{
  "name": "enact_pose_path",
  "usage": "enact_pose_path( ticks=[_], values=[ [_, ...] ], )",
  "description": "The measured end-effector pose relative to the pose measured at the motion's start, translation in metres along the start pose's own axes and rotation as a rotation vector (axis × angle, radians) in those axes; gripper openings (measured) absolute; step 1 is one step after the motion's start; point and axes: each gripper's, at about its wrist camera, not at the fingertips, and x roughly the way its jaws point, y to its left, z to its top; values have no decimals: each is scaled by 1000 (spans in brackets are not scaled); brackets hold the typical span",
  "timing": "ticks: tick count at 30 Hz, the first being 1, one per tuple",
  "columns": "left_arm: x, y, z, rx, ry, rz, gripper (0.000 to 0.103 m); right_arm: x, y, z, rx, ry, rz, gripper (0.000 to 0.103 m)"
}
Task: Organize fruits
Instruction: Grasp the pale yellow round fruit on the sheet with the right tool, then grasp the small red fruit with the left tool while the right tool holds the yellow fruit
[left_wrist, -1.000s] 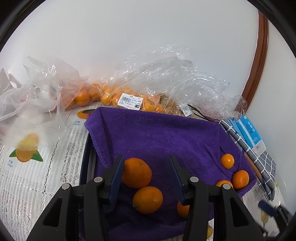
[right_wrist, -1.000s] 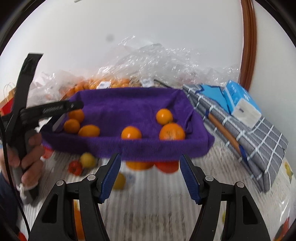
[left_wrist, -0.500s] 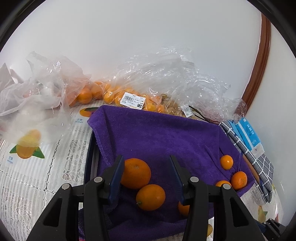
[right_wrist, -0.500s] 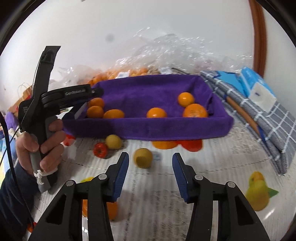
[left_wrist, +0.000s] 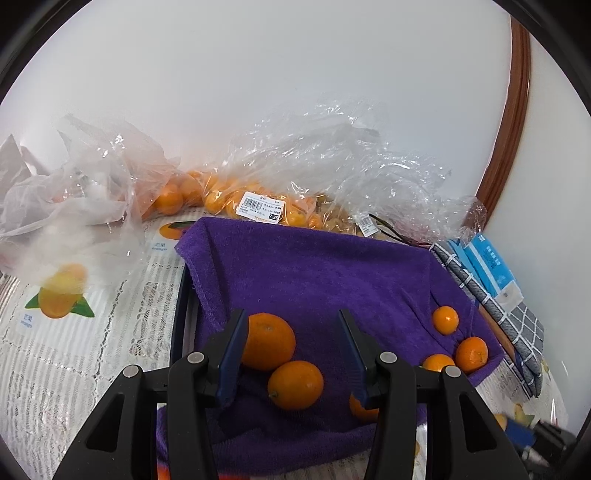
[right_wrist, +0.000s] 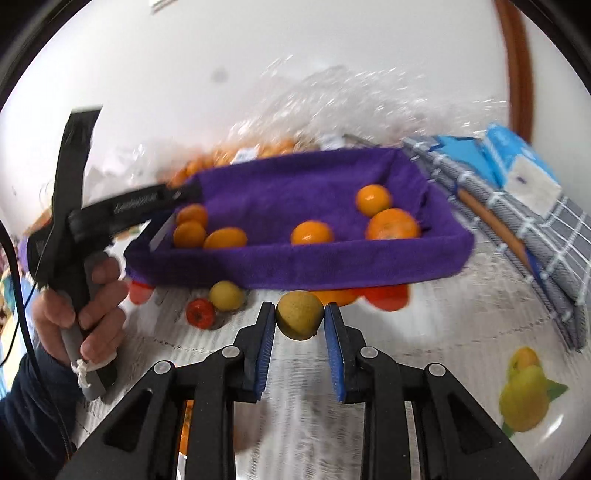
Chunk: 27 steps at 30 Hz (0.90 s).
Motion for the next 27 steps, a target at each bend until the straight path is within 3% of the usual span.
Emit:
enact_pose_path(
  ticks=[6, 10, 18, 22, 27],
  values=[
    [-29, -11, -6, 56, -25, -33, 46, -22, -43, -7, 9, -27, -160, 27],
    [-60, -15, -20, 89, -41, -125, 46, -39, -62, -16, 2, -36, -215, 27],
    [-65, -41, -62, 201, 88, -190, 46, -45, -84, -20, 92, -34, -134, 27],
    [-46, -58, -70, 276, 155, -127, 46, -53, -96, -23, 167, -69, -112, 27],
    [-31, -62, -74, 287, 231, -148, 46, -48, -91, -22, 143, -46, -118, 27]
  ],
)
